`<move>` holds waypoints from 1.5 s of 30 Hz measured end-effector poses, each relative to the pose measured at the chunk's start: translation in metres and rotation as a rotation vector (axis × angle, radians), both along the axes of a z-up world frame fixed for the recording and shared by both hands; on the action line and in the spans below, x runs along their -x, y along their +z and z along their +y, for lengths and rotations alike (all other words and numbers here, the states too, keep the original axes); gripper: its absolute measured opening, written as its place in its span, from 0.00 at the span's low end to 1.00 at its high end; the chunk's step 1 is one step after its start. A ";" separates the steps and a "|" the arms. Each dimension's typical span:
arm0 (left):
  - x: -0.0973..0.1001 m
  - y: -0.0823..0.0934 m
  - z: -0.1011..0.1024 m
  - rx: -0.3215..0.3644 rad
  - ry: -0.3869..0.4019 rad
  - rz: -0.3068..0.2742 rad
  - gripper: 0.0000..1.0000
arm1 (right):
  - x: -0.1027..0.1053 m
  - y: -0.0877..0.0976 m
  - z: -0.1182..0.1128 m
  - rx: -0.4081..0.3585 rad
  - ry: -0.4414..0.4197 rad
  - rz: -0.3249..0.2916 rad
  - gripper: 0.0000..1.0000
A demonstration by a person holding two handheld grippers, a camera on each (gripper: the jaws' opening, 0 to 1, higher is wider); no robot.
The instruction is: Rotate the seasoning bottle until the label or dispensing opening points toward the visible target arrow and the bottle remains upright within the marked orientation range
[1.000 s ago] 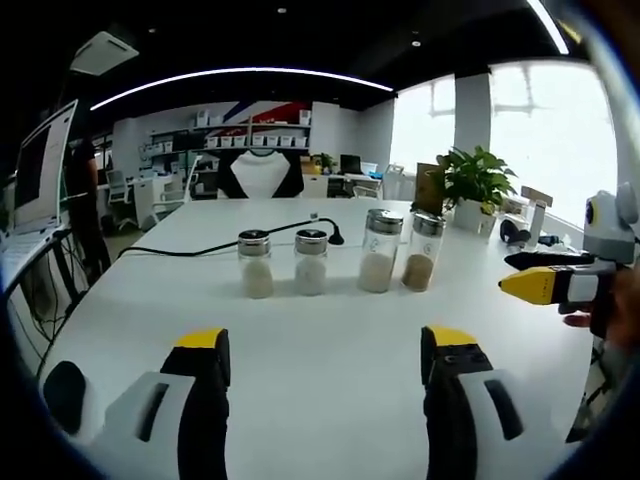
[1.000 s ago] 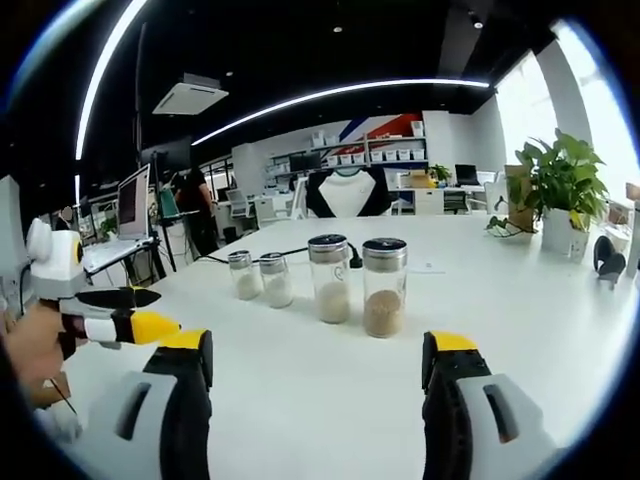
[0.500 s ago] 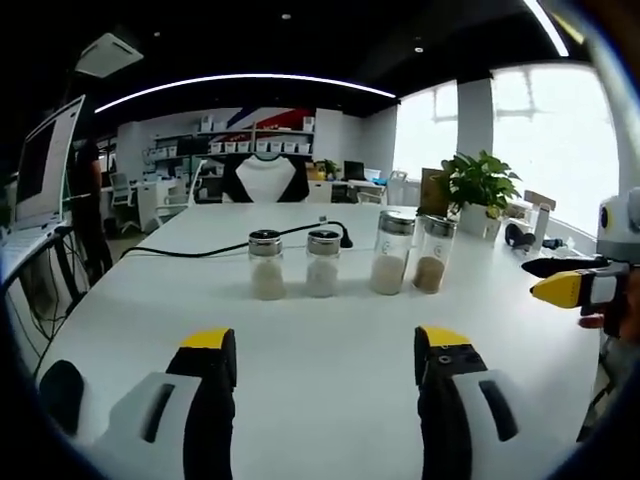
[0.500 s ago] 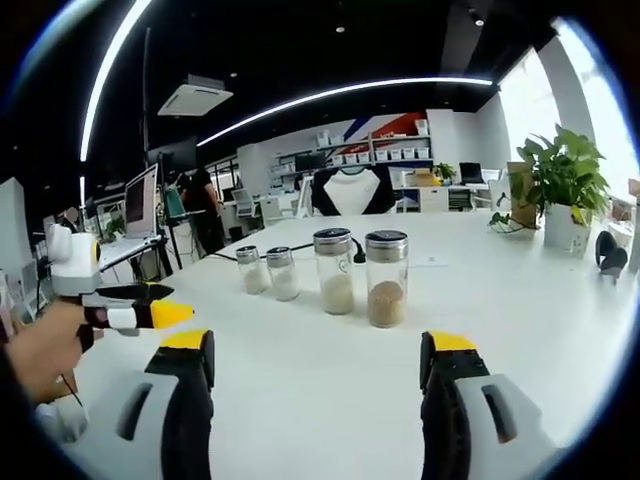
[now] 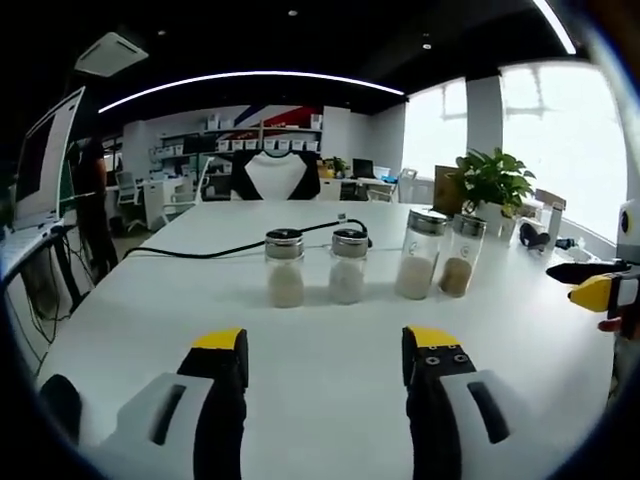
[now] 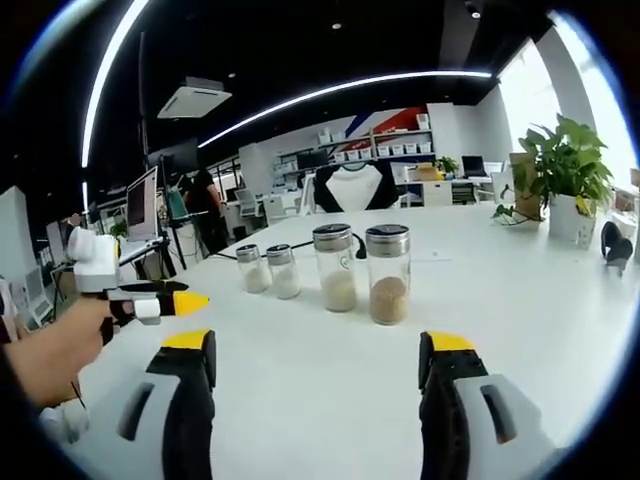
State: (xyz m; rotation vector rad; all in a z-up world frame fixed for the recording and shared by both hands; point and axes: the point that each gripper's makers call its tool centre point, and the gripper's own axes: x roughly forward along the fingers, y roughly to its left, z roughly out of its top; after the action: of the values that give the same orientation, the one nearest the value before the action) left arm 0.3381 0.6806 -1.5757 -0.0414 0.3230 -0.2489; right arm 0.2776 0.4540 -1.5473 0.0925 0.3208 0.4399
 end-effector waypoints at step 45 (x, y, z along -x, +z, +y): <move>-0.132 0.008 0.013 -0.033 0.057 -0.036 0.47 | -0.024 -0.007 -0.011 -0.063 0.001 0.017 0.80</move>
State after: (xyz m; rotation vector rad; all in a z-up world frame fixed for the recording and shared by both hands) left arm 0.4699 0.6934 -1.5678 -0.0131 0.2897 -0.1877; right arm 0.3012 0.4426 -1.5541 0.1576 0.3234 0.4509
